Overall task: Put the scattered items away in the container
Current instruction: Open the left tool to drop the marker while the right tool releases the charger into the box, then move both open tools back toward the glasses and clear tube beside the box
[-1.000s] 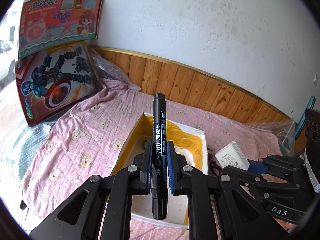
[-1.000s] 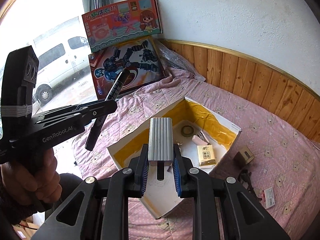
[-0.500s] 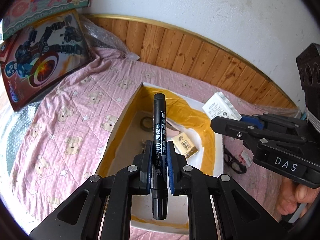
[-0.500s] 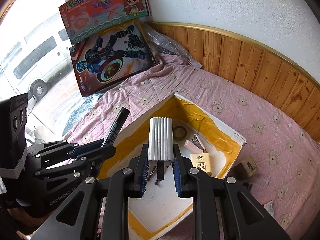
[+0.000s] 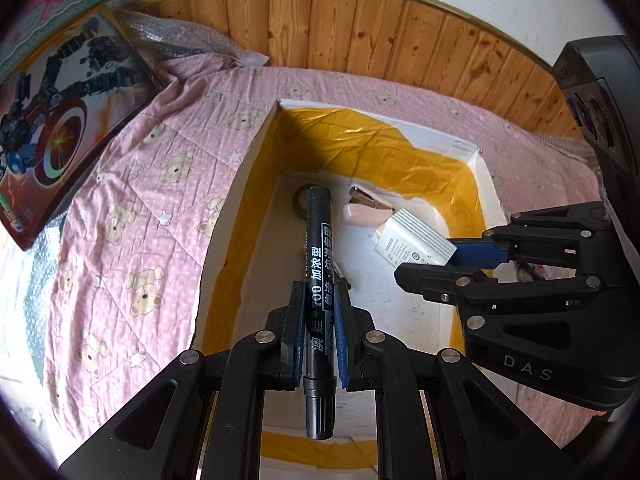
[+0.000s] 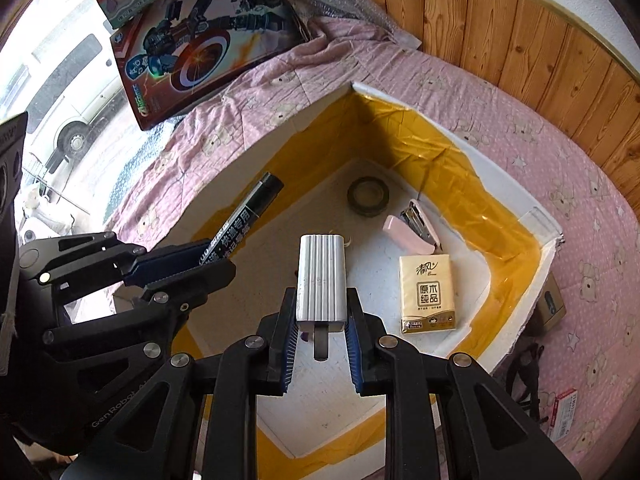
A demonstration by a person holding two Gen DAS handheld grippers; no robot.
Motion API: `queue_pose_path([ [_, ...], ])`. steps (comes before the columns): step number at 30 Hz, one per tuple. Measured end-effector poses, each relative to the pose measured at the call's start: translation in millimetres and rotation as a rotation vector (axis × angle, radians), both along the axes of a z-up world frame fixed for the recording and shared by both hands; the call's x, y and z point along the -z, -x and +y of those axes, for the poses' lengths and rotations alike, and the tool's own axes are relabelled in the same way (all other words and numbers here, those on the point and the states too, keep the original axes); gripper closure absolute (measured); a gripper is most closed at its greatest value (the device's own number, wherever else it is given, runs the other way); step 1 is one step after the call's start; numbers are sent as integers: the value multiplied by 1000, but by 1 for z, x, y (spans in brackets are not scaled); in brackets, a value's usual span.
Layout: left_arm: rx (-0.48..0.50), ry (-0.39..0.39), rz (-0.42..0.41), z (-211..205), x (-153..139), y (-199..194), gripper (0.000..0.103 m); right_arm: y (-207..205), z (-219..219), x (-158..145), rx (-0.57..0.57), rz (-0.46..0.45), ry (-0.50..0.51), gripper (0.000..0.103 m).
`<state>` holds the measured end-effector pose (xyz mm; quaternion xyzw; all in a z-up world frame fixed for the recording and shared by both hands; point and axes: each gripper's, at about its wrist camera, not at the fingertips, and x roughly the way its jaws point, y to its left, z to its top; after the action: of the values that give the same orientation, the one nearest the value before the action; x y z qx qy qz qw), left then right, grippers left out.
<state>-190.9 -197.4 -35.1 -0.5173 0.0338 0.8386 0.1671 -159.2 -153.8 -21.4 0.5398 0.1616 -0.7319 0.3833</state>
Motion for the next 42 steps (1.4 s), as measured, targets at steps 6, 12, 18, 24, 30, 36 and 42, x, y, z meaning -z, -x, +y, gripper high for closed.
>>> queue_pose_path([
  [6,48,47,-84,-2,18,8,90,8,-4,23,-33,-67,-69,80],
  [12,153,111,-156,0,38,12,90,18,-6,44,-47,-132,-130,80],
  [18,208,183,-256,6,62,19,90,21,-14,63,-85,-164,-211,80],
  [24,283,276,-298,11,79,21,90,23,-23,79,-117,-171,-305,80],
  [30,277,305,-351,8,94,25,89,24,-25,96,-128,-202,-368,80],
  [36,280,321,-372,8,93,25,86,24,-27,102,-126,-235,-387,78],
  [42,256,319,-362,6,77,19,74,20,-30,89,-93,-208,-363,71],
])
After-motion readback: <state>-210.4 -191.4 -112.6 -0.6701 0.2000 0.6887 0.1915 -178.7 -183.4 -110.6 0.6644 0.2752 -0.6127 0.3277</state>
